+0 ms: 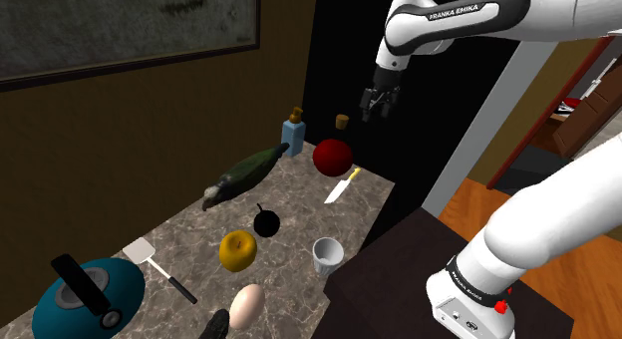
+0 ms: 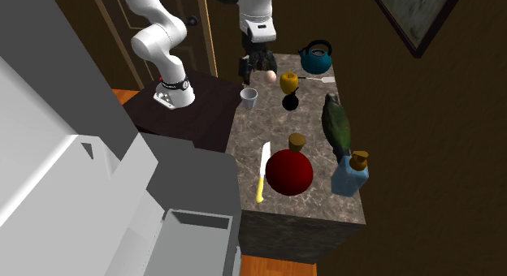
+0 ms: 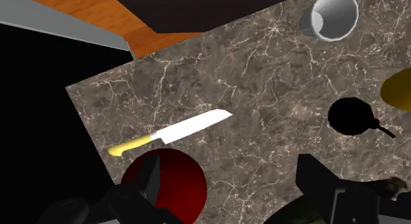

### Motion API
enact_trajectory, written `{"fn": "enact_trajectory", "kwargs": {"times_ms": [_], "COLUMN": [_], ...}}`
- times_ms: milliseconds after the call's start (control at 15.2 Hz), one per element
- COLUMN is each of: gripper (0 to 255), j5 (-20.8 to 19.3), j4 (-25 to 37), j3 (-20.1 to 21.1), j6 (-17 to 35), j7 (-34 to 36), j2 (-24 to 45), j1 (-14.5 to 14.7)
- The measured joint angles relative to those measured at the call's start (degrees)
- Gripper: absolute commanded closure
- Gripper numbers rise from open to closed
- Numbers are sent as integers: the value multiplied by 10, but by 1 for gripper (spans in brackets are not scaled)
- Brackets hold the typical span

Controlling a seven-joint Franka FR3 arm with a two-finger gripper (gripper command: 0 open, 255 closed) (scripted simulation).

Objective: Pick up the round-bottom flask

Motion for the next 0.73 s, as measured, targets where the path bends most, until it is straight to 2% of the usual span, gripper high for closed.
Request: {"fn": "enact_trajectory", "kwargs": {"times_ms": [264, 726], "gripper": [0, 0], "j5": [1, 10], "j4": [53, 187], "j3": [-8, -20], "j6": [34, 58], "j7": [-3, -11], "j2": [82, 232], "j1": [-6, -19]}}
